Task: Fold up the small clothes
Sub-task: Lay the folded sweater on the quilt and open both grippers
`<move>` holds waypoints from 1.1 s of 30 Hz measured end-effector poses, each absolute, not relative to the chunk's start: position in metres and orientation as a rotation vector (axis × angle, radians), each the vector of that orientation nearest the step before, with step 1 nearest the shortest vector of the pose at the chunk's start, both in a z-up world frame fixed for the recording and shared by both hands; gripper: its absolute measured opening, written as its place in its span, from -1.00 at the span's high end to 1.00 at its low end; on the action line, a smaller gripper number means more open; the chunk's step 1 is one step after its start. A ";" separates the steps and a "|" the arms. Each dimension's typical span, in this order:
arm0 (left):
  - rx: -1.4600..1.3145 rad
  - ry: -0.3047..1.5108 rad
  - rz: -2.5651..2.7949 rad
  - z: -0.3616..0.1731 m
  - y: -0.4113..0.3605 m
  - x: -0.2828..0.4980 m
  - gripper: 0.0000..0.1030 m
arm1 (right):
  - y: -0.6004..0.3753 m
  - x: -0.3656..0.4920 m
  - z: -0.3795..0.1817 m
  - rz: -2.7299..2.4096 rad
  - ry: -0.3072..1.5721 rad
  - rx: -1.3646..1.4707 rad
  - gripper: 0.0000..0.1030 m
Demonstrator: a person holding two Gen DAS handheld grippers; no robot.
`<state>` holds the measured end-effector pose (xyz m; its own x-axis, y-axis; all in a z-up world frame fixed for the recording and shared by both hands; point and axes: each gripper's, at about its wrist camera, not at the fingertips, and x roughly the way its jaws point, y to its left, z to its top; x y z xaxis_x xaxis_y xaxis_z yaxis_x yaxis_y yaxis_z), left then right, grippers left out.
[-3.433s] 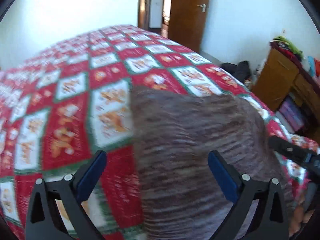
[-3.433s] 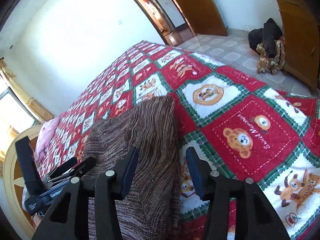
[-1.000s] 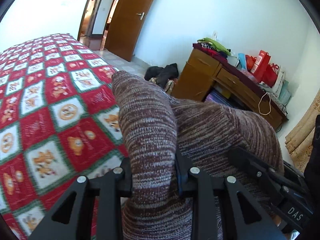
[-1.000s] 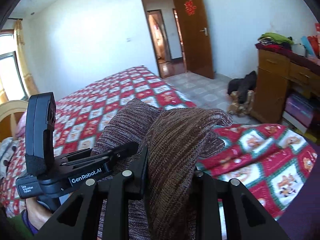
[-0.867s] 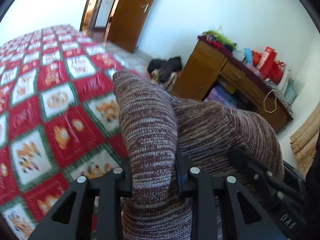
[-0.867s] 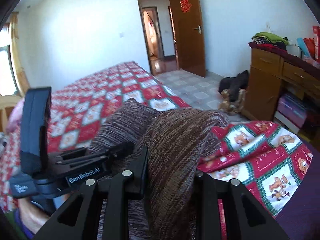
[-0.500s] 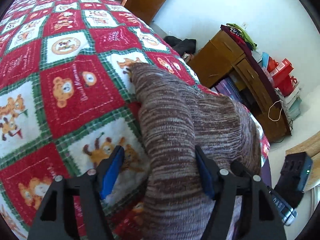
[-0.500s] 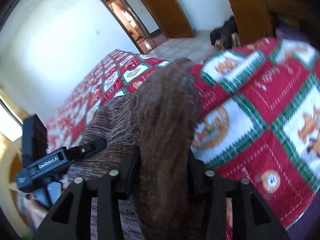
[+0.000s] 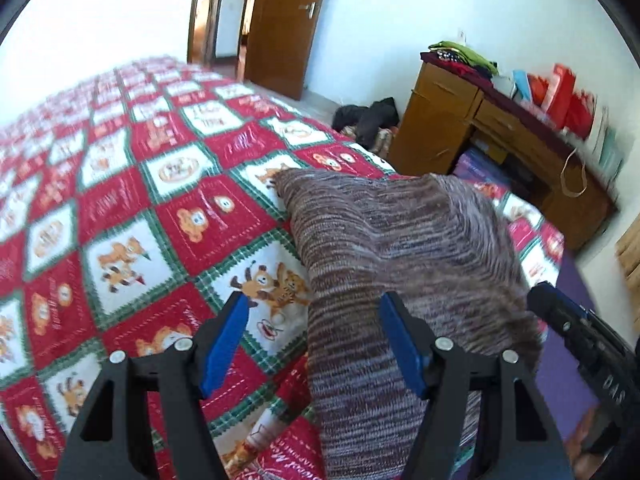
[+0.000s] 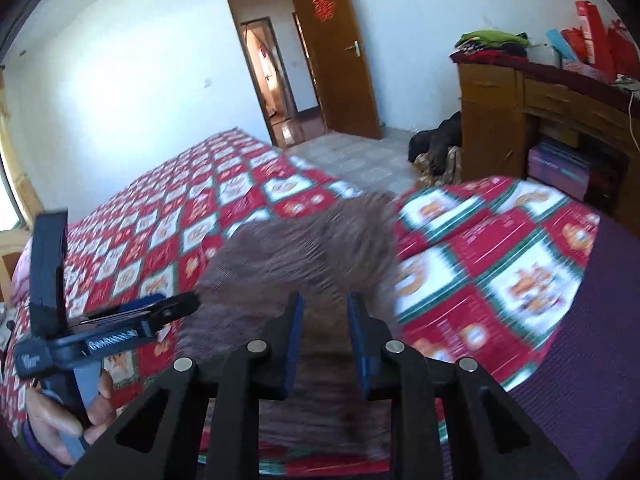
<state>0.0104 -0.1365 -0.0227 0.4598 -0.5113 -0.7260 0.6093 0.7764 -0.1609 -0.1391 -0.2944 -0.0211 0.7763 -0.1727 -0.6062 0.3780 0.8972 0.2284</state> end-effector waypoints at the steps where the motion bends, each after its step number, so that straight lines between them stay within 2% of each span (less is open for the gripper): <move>1: 0.139 0.835 -0.687 -0.023 -0.137 0.008 -0.37 | -0.291 -0.137 -0.026 -0.301 0.628 0.361 0.53; 6: 0.198 0.789 -0.656 -0.027 -0.132 -0.004 -0.40 | -0.281 -0.130 -0.062 -0.318 0.737 0.401 0.53; 16: 0.307 0.824 -0.577 -0.046 -0.132 -0.027 -0.41 | -0.277 -0.150 -0.071 -0.371 0.752 0.489 0.52; 23: 0.273 0.803 -0.593 -0.035 -0.112 -0.047 -0.41 | -0.255 -0.197 -0.055 -0.411 0.660 0.506 0.49; 27: 0.280 0.769 -0.604 -0.029 -0.103 -0.065 -0.46 | -0.244 -0.220 -0.046 -0.433 0.617 0.496 0.17; 30: 0.264 0.739 -0.620 -0.022 -0.095 -0.078 -0.64 | -0.235 -0.237 -0.034 -0.449 0.586 0.462 0.03; 32: 0.249 0.711 -0.622 -0.014 -0.090 -0.086 -0.86 | -0.232 -0.241 -0.022 -0.461 0.559 0.443 -0.05; 33: 0.242 0.692 -0.620 -0.009 -0.088 -0.090 -0.91 | -0.230 -0.246 -0.013 -0.469 0.533 0.436 -0.08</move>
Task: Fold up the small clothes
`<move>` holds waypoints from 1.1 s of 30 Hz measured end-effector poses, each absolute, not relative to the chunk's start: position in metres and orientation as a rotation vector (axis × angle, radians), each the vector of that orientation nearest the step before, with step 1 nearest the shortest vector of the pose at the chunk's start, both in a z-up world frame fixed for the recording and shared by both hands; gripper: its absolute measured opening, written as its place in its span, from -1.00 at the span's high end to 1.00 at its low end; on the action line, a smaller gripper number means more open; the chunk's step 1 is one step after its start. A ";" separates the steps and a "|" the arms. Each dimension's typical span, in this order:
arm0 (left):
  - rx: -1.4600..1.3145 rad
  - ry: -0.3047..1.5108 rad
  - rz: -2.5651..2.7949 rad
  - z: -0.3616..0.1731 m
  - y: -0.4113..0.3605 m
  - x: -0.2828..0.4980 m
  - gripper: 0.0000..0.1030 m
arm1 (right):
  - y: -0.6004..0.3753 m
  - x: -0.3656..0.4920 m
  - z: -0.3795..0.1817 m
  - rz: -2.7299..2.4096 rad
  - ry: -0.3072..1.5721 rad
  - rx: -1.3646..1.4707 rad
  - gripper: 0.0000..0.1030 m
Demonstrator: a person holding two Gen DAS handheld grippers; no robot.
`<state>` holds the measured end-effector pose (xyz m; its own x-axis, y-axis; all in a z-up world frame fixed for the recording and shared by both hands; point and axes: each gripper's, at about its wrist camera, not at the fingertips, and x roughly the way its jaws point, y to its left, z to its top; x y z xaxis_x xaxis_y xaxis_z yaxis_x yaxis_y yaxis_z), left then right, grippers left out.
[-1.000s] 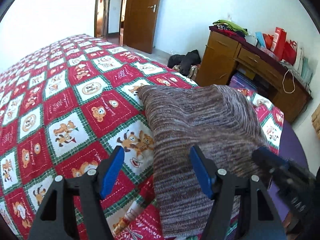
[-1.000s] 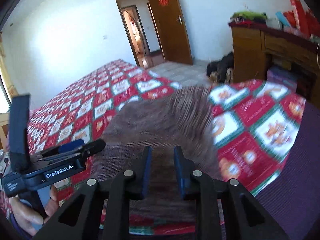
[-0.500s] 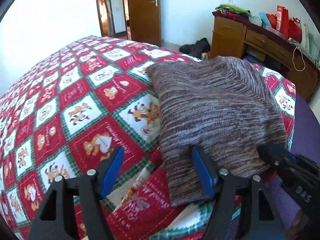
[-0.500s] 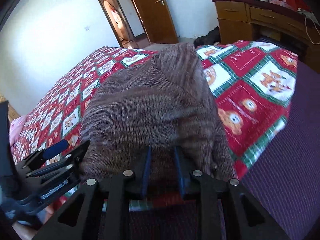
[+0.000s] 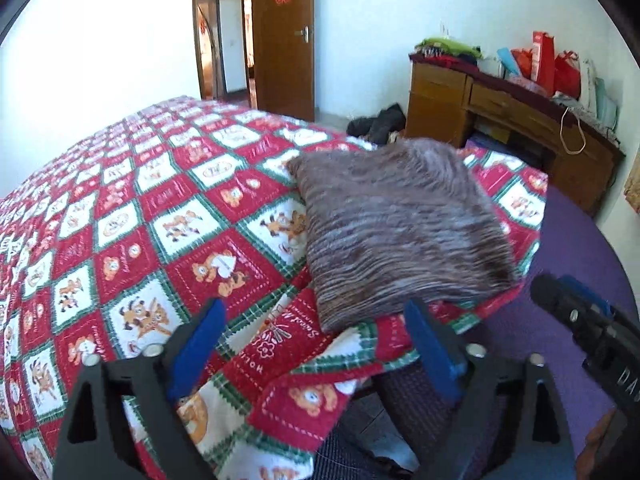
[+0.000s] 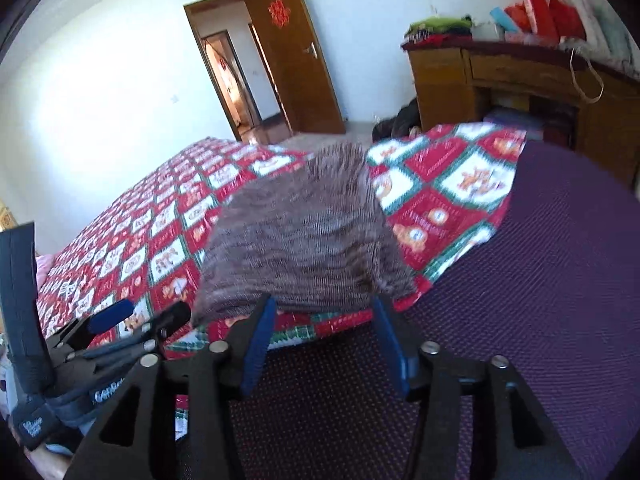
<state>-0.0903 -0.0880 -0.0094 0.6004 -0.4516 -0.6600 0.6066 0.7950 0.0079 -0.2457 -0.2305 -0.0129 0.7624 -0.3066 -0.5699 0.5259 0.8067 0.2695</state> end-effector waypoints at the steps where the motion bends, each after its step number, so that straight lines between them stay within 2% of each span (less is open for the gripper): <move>1: 0.234 0.666 -0.618 -0.003 -0.085 -0.096 -0.97 | -0.228 -0.249 -0.006 -0.474 0.516 0.430 -0.13; 4: 0.224 0.603 -0.605 0.013 -0.080 -0.108 -1.00 | -0.221 -0.254 0.015 -0.496 0.463 0.389 -0.35; 14: 0.204 0.419 -0.555 0.058 -0.063 -0.145 -1.00 | -0.199 -0.293 0.064 -0.568 0.243 0.323 -0.45; 21: 0.214 0.333 -0.511 0.071 -0.060 -0.161 -1.00 | -0.186 -0.316 0.088 -0.664 0.110 0.247 -0.71; 33: 0.196 0.348 -0.515 0.074 -0.061 -0.163 -1.00 | -0.192 -0.312 0.083 -0.653 0.134 0.269 -0.71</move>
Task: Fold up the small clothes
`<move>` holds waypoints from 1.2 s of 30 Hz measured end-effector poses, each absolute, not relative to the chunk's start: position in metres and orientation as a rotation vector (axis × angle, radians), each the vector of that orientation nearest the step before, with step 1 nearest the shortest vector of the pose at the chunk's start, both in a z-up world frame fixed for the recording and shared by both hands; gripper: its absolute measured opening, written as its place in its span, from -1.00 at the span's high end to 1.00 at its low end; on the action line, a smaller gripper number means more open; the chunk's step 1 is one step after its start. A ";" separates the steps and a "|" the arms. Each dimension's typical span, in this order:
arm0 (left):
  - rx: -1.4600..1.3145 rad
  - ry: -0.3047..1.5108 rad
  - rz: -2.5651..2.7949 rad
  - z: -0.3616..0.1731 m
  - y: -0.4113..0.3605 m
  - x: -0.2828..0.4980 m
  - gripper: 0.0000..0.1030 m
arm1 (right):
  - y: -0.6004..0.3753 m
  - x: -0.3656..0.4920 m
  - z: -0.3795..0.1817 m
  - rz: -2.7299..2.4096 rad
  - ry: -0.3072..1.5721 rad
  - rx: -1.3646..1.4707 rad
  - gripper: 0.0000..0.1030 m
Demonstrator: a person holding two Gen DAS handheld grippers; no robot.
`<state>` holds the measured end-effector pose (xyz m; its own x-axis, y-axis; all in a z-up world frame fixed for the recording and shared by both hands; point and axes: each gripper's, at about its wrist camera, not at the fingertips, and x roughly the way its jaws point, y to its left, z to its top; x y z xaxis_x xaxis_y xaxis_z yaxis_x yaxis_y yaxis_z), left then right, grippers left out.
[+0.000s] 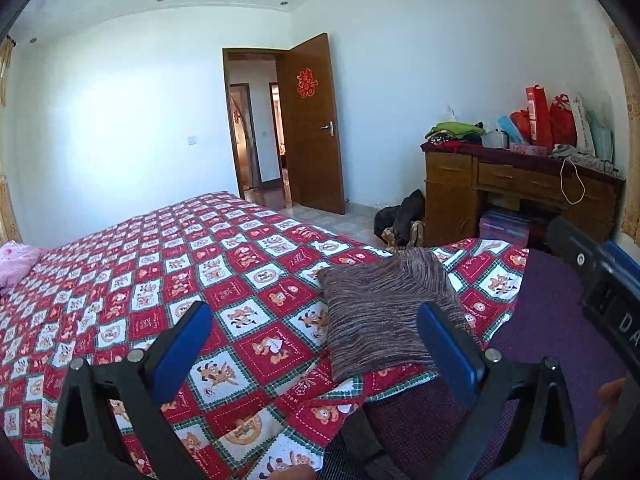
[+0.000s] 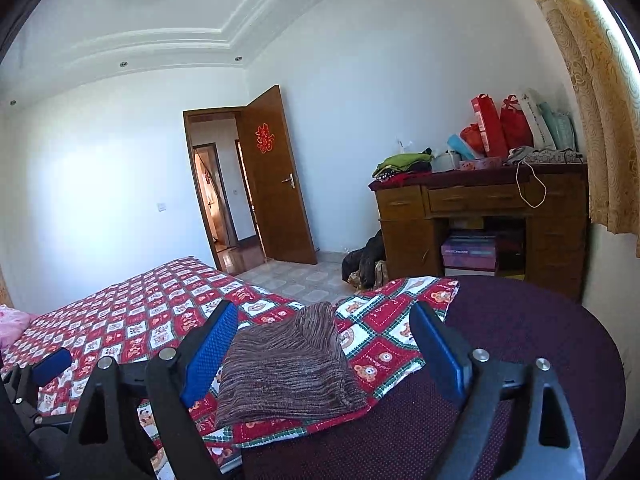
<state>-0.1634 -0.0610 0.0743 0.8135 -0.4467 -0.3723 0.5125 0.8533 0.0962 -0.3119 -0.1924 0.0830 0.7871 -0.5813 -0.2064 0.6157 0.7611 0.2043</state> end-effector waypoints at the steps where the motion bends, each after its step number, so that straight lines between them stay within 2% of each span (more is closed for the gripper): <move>1: 0.191 0.352 -0.516 0.074 -0.060 -0.163 -1.00 | -0.193 -0.312 0.083 -0.655 0.135 0.269 -0.71; 36: 0.217 0.338 -0.476 0.075 -0.062 -0.165 -1.00 | -0.193 -0.310 0.082 -0.652 0.144 0.277 -0.71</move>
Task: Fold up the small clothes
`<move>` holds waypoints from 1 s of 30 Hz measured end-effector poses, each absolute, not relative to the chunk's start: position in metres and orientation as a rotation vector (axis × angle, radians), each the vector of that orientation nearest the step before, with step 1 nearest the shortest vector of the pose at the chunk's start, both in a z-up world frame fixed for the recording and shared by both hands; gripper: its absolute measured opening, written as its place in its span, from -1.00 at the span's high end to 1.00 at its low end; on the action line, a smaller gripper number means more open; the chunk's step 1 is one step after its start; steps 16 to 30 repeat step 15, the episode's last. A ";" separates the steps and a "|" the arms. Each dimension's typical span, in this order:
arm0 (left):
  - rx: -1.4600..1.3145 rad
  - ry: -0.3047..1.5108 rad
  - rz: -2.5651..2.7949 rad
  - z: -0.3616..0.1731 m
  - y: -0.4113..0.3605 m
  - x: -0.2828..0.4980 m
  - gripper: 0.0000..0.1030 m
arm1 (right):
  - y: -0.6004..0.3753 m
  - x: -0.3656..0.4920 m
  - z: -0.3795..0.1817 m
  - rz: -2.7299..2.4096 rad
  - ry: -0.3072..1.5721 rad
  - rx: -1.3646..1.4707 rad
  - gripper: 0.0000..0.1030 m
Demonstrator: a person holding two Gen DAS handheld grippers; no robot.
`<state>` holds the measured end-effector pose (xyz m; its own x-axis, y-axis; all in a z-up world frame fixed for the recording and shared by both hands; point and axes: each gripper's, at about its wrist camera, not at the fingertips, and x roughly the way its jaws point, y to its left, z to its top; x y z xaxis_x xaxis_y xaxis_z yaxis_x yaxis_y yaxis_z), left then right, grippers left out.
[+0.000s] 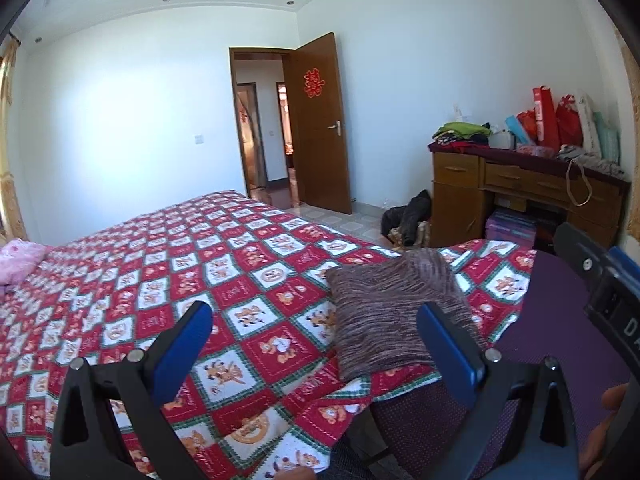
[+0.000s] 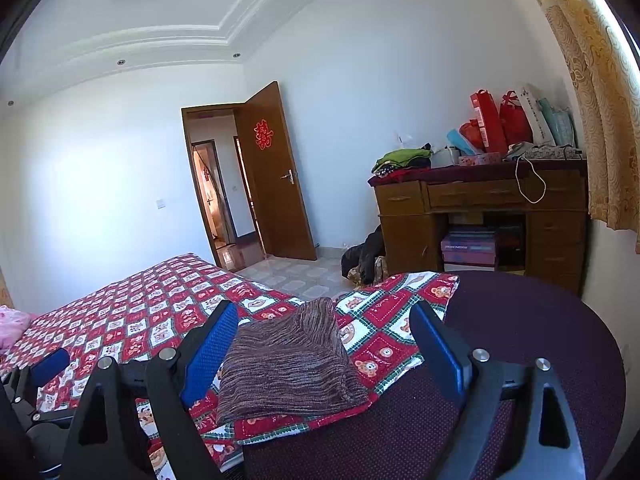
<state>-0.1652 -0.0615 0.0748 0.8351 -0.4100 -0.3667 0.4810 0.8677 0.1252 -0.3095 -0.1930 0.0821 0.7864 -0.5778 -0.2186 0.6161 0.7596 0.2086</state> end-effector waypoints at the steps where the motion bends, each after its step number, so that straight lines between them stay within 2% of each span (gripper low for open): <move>1: 0.227 0.336 -0.473 0.074 -0.063 -0.166 -1.00 | -0.193 -0.309 0.082 -0.653 0.144 0.277 -0.71; 15: 0.183 0.414 -0.489 0.071 -0.056 -0.150 -1.00 | -0.193 -0.309 0.080 -0.650 0.155 0.288 -0.71; 30: 0.183 0.414 -0.489 0.071 -0.056 -0.150 -1.00 | -0.193 -0.309 0.080 -0.650 0.155 0.288 -0.71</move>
